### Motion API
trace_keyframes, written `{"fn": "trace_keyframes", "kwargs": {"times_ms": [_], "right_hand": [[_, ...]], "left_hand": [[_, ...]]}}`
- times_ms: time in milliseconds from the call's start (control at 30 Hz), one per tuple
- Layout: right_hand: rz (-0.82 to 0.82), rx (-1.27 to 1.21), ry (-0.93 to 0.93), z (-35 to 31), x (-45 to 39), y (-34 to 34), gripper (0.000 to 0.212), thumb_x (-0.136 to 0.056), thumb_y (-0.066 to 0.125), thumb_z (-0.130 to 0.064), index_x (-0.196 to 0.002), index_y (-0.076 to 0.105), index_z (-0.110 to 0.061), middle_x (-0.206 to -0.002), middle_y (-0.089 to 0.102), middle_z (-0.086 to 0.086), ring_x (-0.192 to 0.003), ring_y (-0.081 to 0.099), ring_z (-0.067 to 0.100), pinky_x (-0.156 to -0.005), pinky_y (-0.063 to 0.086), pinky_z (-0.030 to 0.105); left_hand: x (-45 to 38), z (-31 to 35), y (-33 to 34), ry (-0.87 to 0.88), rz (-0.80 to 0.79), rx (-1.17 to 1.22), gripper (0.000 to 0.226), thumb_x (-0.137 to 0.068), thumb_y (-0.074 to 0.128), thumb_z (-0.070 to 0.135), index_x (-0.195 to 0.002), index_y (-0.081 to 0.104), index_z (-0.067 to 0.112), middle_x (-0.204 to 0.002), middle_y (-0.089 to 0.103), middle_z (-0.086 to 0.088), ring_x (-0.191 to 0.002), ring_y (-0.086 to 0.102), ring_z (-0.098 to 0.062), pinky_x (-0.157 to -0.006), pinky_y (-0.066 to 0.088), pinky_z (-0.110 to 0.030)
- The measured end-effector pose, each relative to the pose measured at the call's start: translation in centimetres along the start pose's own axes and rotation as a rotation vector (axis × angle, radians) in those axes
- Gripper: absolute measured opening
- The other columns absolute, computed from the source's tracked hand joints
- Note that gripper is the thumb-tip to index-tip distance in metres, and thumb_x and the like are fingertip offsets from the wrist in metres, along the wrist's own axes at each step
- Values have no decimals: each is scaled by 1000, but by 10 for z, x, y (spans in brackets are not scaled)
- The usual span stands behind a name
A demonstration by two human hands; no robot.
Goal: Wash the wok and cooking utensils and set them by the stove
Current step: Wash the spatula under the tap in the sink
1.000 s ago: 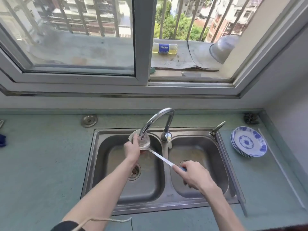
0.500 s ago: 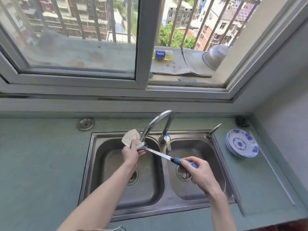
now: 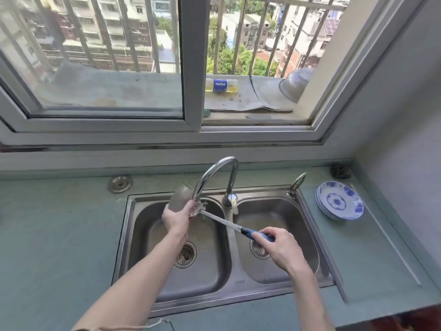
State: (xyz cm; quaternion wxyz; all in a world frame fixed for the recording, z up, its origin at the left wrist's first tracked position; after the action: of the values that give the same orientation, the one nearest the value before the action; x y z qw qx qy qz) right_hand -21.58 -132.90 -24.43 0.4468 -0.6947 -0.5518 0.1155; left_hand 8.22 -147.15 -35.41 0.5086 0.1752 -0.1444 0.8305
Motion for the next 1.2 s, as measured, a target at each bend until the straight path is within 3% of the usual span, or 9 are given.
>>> {"fn": "trace_keyframes", "kwargs": {"times_ms": [167, 300, 500, 600, 700, 800, 867, 1000, 1200], "right_hand": [[110, 338, 104, 11, 1, 1, 61, -95, 38, -76, -79, 57, -21, -83, 68, 2, -82, 62, 28, -68, 45, 34], [347, 374, 125, 14, 10, -22, 72, -96, 33, -76, -73, 70, -19, -79, 71, 6, -82, 69, 32, -64, 43, 33], [531, 339, 106, 6, 23, -32, 70, -101, 46, -58, -52, 64, -11, -57, 66, 8, -56, 64, 34, -48, 37, 30], [539, 321, 121, 4, 26, -27, 65, -100, 54, -51, -52, 64, -8, -55, 65, 11, -54, 64, 37, -48, 31, 29], [512, 324, 122, 0, 26, -20, 62, -99, 58, -48, -52, 64, -8, -52, 64, 10, -50, 63, 36, -46, 28, 27], [522, 320, 111, -2, 30, -23, 58, -97, 63, -42, -50, 64, -8, -49, 62, 10, -46, 60, 35, -46, 19, 24], [510, 315, 121, 0, 31, -20, 56, -98, 62, -43, -53, 66, -10, -52, 64, 11, -50, 62, 38, -45, 27, 27], [476, 317, 100, -6, 29, -2, 55, -98, 58, -47, -55, 68, -14, -51, 64, 5, -48, 62, 34, -42, 36, 28], [451, 378, 82, -1, 25, -4, 57, -102, 44, -53, -68, 75, -19, -63, 72, 1, -60, 68, 26, -50, 38, 32]], "left_hand": [[5, 0, 17, 68, -144, -125, 34, -98, 60, 45, -90, 69, 13, -85, 73, -5, -80, 66, -21, -72, 47, -31], [1, -4, 26, 93, -275, -157, 21, -79, 82, 16, -98, 75, 15, -91, 77, -1, -95, 74, -24, -80, 56, -33], [33, 34, 37, 630, -192, -819, 39, -94, 64, 41, -125, 60, 17, -119, 65, -3, -108, 65, -26, -80, 50, -34], [45, 30, 60, 905, -240, -1342, 61, -105, 34, 46, -155, 32, 11, -160, 35, -12, -150, 28, -32, -123, 20, -47], [57, 17, 83, 1065, -486, -1540, 64, -107, 13, 47, -162, 5, 17, -170, 0, -1, -157, -4, -21, -126, -1, -51], [67, 7, 92, 1207, -806, -1514, 59, -106, 10, 47, -161, 21, 27, -170, 9, 3, -156, -7, -14, -126, -6, -47], [54, 15, 90, 1255, -742, -1517, 59, -105, 17, 52, -154, 39, 27, -167, 23, -1, -157, 8, -18, -126, 2, -46], [24, 41, 79, 1033, -289, -1529, 48, -100, 43, 47, -128, 63, 13, -126, 64, -14, -118, 60, -31, -103, 47, -45], [13, 50, 65, 903, -289, -1544, 26, -99, 58, 29, -80, 73, 18, -56, 66, -8, -52, 68, -32, -47, 53, -35]]}}
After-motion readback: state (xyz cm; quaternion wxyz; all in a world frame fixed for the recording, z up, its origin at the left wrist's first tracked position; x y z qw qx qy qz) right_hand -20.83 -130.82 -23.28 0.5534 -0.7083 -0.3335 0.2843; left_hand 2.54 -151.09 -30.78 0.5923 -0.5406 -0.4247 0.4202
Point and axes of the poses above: each hand's wrist, its own x-axis away from the middle knuckle, its own y-axis out of the palm, z = x × y, the point moved 8 cm from there along -x, towards the middle knuckle
